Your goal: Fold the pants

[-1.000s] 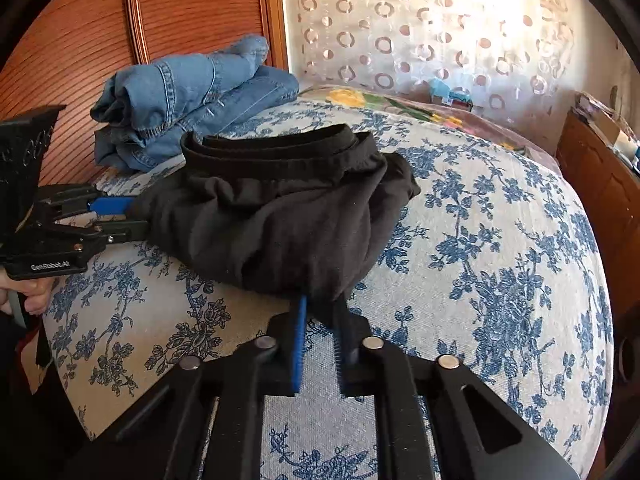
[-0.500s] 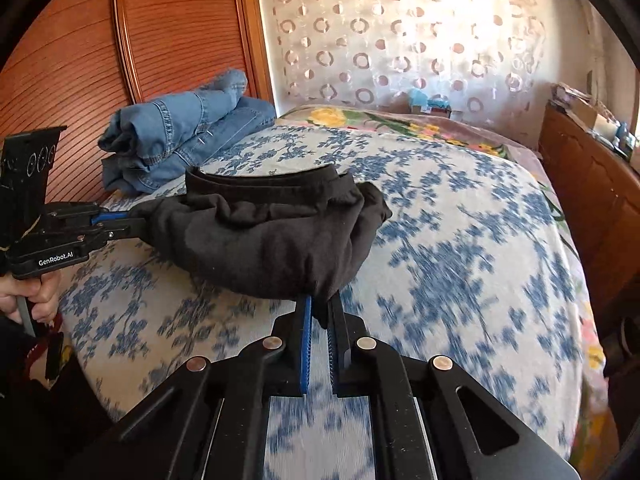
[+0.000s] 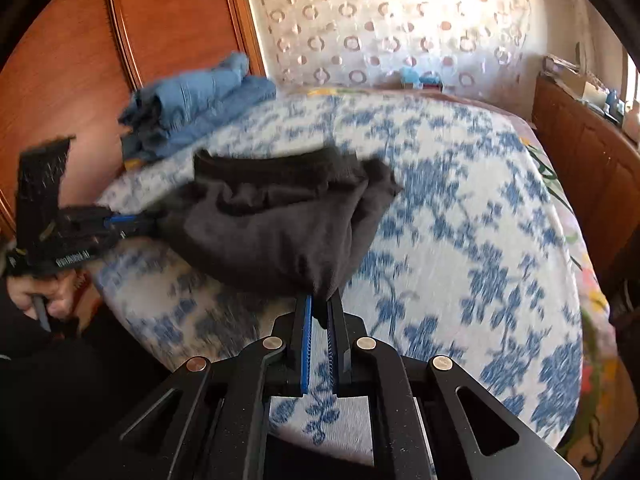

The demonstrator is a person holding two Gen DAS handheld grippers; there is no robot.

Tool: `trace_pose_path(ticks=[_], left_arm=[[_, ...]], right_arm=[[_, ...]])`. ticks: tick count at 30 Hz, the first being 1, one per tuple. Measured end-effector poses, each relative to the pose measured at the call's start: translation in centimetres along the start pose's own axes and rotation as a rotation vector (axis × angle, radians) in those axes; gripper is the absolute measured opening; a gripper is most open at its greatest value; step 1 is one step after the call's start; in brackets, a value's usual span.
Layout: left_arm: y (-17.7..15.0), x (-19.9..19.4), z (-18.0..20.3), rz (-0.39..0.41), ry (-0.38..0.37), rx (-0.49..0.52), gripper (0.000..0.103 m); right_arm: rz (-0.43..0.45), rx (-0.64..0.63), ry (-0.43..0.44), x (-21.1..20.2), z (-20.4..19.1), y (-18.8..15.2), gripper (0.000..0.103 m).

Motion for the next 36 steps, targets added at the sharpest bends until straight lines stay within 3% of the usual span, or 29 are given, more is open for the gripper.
trace_pose_path(ticks=[7, 10, 16, 20, 24, 28, 36], left_arm=[[-0.2, -0.5, 0.4, -0.001, -0.013, 0.004, 0.012], [-0.1, -1.0, 0.5, -0.003, 0.013, 0.012, 0.017], [0.6, -2.5, -0.3, 0.027, 0.031, 0.009, 0.051], [1.8, -3.3, -0.5, 0.057, 0.03, 0.01, 0.065], [3.3, -2.8, -0.5, 0.071, 0.034, 0.015, 0.065], [4.7, -1.2, -0.6, 0.06, 0.026, 0.017, 0.065], [6.5, 3.2, -1.7, -0.016, 0.033, 0.026, 0.06]], right_arm=[[-0.006, 0.011, 0.009, -0.1, 0.3, 0.3, 0.007], [-0.005, 0.027, 0.028, -0.5, 0.6, 0.8, 0.007], [0.019, 0.033, 0.023, -1.3, 1.1, 1.1, 0.007], [0.062, 0.025, -0.004, -3.1, 1.3, 1.4, 0.011], [0.104, 0.011, -0.031, -3.9, 1.4, 2.4, 0.03], [0.135, 0.0, -0.023, -3.0, 1.0, 3.8, 0.041], [0.084, -0.065, 0.005, 2.4, 0.5, 6.0, 0.041]])
Point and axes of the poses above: each gripper's, at about its wrist camera, not at the fingertips, and x roughly the way its jaws point, z to its right, y to its top, the point moved 5 cm from there along x, roughly the way its jaws point
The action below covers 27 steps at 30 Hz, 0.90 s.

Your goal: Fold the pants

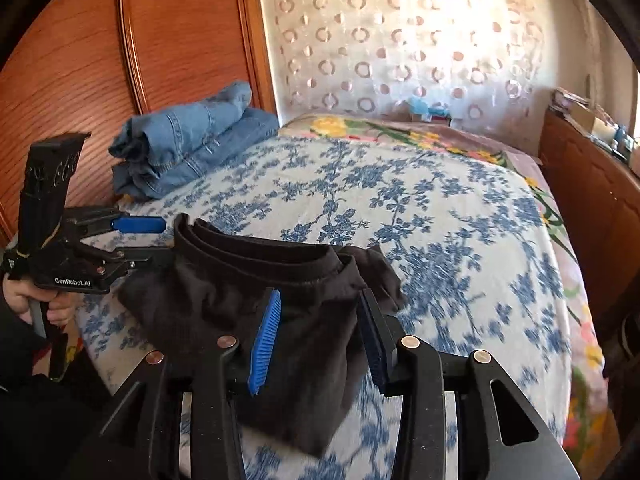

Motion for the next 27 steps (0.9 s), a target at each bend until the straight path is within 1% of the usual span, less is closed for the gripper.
trace_pose_path(ticks=[1, 3, 4, 5, 6, 7, 9, 11, 13, 15, 18, 19, 21, 22, 24, 25, 26, 27], left_arm=[[0.2, 0.4, -0.1, -0.006, -0.011, 0.003, 0.058], [0.5, 1.2, -0.2, -0.021, -0.027, -0.002, 0.05], [0.6, 1.7, -0.3, -0.027, -0.041, -0.005, 0.044], [0.7, 1.8, -0.3, -0.027, -0.047, -0.006, 0.04], [0.9, 1.9, -0.4, -0.025, -0.053, -0.009, 0.035], [1.0, 2.0, -0.4, -0.019, -0.064, -0.014, 0.029], [1.2, 1.9, -0.4, -0.009, -0.061, -0.026, 0.024], [1.4, 1.8, -0.6, 0.01, -0.053, -0.03, 0.013], [1.8, 1.4, -0.9, 0.038, -0.029, -0.044, 0.009], [2.1, 1.2, -1.3, 0.054, -0.02, -0.06, 0.008], [2.6, 1.3, -1.7, 0.057, 0.004, -0.054, 0.008], [2.7, 1.3, -1.7, 0.054, 0.001, -0.057, 0.008], [2.8, 1.4, -1.8, 0.047, 0.004, -0.055, 0.009], [2.7, 1.4, -1.8, 0.044, 0.001, -0.057, 0.009], [2.6, 1.3, -1.9, 0.035, -0.004, -0.068, 0.016], [2.5, 1.3, -2.0, 0.024, 0.002, -0.076, 0.023], [2.3, 1.3, -2.0, 0.019, 0.009, -0.078, 0.033], [2.2, 1.3, -2.0, 0.016, 0.017, -0.078, 0.04]], right_arm=[[-0.013, 0.0, -0.001, 0.5, 0.2, 0.2, 0.041], [-0.037, 0.0, 0.009, 1.6, 0.4, 0.7, 0.041], [-0.041, -0.002, 0.01, 1.8, 0.4, 1.1, 0.037], [-0.044, -0.004, 0.008, 2.1, 0.4, 1.4, 0.028], [-0.042, -0.007, 0.014, 2.2, 0.4, 1.6, 0.011], [-0.031, -0.008, 0.02, 2.1, 0.3, 2.1, 0.008], [0.001, -0.009, 0.016, 2.2, 0.4, 3.0, 0.006], [0.022, -0.006, 0.004, 2.3, 0.2, 3.7, 0.006], [0.042, 0.001, -0.023, 2.6, 0.3, 4.1, 0.006], [0.049, 0.024, -0.052, 3.3, 0.7, 4.3, 0.006], [0.019, 0.042, -0.066, 4.5, 0.9, 4.1, 0.007], [0.013, 0.042, -0.07, 4.8, 0.8, 4.0, 0.011], [0.011, 0.052, -0.064, 4.8, 0.7, 3.9, 0.017], [0.01, 0.056, -0.065, 4.5, 0.8, 3.8, 0.021], [0.022, 0.056, -0.069, 3.7, 0.8, 3.5, 0.03], [0.039, 0.057, -0.046, 3.2, 0.8, 3.4, 0.039], [0.05, 0.057, -0.021, 2.7, 0.7, 3.2, 0.044], [0.049, 0.055, -0.02, 2.4, 0.7, 2.8, 0.049]])
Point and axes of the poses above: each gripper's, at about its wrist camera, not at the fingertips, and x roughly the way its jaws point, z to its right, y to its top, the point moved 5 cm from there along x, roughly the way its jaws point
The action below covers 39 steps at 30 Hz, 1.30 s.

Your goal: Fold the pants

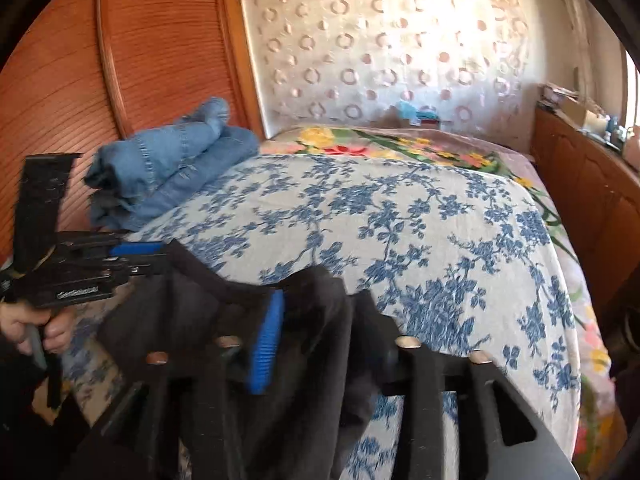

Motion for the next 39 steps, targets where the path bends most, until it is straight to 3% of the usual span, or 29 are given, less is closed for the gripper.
trace_pose_path(ticks=[1, 5, 9, 14, 16, 20, 29, 39], left_arm=[[-0.1, -0.2, 0.0, 0.009, 0.002, 0.001, 0.055], [-0.9, -1.2, 0.5, 0.025, -0.022, 0.003, 0.069], [-2.0, -0.9, 1.1, -0.005, -0.006, 0.036, 0.07], [-3.1, 0.2, 0.6, -0.056, 0.022, 0.038, 0.07], [-3.3, 0.4, 0.2, -0.059, 0.017, 0.028, 0.07], [-3.4, 0.6, 0.4, -0.062, 0.027, 0.048, 0.074], [-3.4, 0.9, 0.3, -0.056, 0.05, 0.065, 0.084], [-2.8, 1.4, 0.3, -0.088, 0.023, 0.08, 0.086]], right_arm=[[-0.006, -0.005, -0.015, -0.1, 0.1, -0.3, 0.05], [-0.049, -0.032, -0.054, 0.2, 0.4, -1.8, 0.051], [-0.103, -0.02, -0.092, 0.8, 1.2, -2.6, 0.051], [-0.107, -0.005, -0.131, 0.8, 1.6, -2.1, 0.051], [-0.087, 0.016, -0.085, 0.7, 1.6, -1.8, 0.051], [-0.081, 0.015, -0.078, 0.6, 1.5, -1.3, 0.051], [-0.139, 0.033, -0.069, 3.0, 1.8, -2.1, 0.07], [-0.13, 0.023, -0.074, 3.2, 1.7, -2.3, 0.071]])
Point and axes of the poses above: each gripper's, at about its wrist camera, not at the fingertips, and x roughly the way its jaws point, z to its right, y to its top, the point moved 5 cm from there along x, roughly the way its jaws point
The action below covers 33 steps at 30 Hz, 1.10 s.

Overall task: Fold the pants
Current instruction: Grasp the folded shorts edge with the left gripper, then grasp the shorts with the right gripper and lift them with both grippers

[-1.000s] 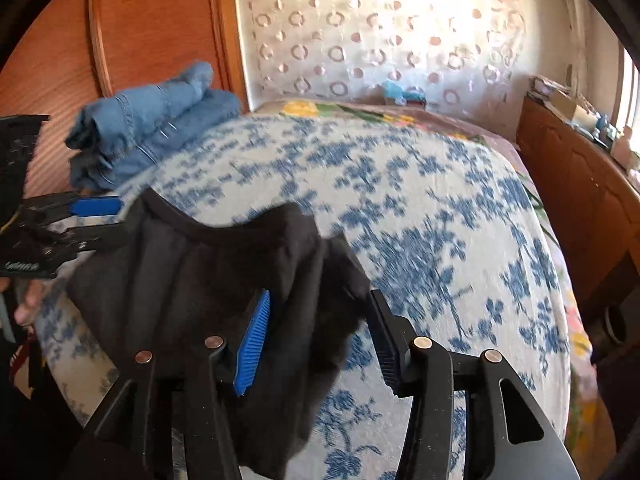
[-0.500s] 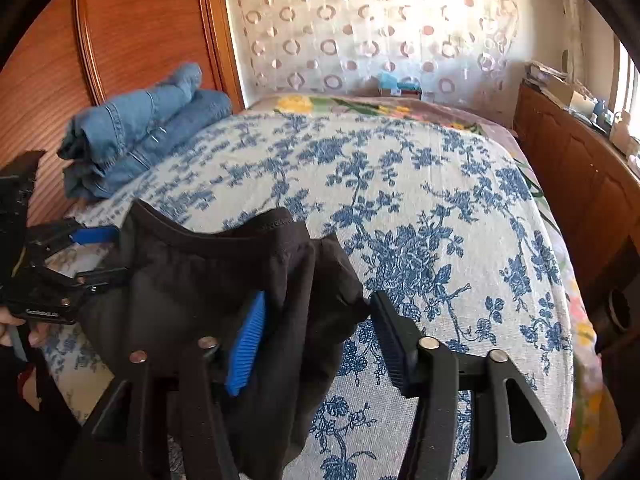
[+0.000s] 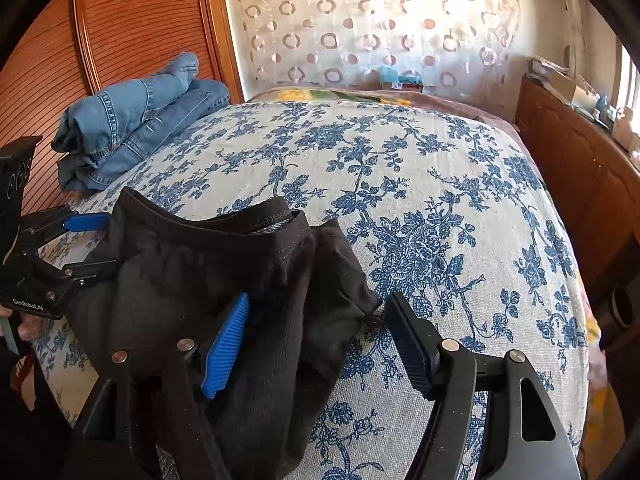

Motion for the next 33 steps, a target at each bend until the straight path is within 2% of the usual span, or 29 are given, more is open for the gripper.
trace_pose_path(ticks=[2, 4, 14, 20, 31, 33], left_arm=[[0.2, 0.0, 0.0, 0.001, -0.039, -0.01, 0.084], [0.6, -0.1, -0.3, 0.013, -0.067, -0.036, 0.074], [1.4, 0.4, -0.7, 0.034, -0.109, -0.08, 0.039], [1.4, 0.4, -0.6, 0.032, -0.131, -0.099, 0.03], [1.3, 0.5, 0.1, 0.027, -0.101, -0.078, 0.031], [1.3, 0.5, 0.1, 0.032, -0.1, -0.079, 0.031]], right_arm=[[0.002, 0.003, 0.003, -0.1, 0.0, 0.0, 0.071], [0.004, 0.004, 0.005, -0.1, 0.0, -0.1, 0.071], [0.004, 0.005, 0.006, -0.1, 0.0, -0.1, 0.071], [0.006, 0.006, 0.006, -0.1, 0.0, -0.2, 0.071], [0.004, 0.001, 0.003, -0.1, -0.1, -0.1, 0.071], [0.005, 0.0, 0.007, -0.1, -0.1, -0.2, 0.069]])
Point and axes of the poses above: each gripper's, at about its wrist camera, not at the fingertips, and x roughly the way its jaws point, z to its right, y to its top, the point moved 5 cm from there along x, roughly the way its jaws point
